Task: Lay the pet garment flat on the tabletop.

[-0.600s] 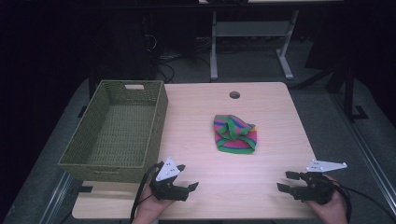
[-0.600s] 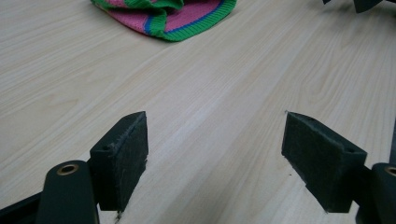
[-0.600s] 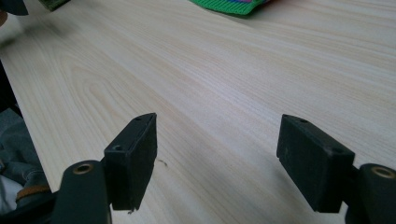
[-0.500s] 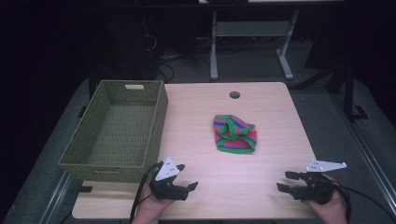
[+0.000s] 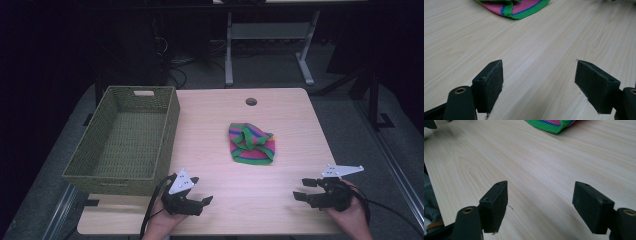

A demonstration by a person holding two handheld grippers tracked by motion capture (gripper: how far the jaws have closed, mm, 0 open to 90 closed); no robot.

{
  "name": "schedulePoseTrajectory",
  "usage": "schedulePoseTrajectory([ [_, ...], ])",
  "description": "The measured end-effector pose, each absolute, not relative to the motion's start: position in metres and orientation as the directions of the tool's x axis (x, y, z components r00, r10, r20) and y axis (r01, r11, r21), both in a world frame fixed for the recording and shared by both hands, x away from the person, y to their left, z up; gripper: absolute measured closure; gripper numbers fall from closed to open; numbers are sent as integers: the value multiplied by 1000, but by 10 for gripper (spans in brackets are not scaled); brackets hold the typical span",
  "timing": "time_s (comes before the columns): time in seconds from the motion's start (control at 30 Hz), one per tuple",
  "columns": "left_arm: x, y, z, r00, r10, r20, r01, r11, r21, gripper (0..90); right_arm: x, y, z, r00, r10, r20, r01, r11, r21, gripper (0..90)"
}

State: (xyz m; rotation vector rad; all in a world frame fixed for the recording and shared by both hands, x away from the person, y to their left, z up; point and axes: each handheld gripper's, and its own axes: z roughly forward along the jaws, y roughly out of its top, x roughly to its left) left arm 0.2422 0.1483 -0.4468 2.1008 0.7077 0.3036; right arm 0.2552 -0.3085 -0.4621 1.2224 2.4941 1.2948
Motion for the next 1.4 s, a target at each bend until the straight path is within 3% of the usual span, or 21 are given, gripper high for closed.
schedulePoseTrajectory([
  [0.47, 243, 155, -445, 788, 613, -56, 391, -428, 815, 225, 292, -306, -431, -707, 618, 343, 625, 319, 713, 267],
  [1.4, 243, 157, -445, 792, 609, -49, 382, -432, 817, 225, 374, -256, -395, -746, 597, 295, 625, 474, 620, 268],
])
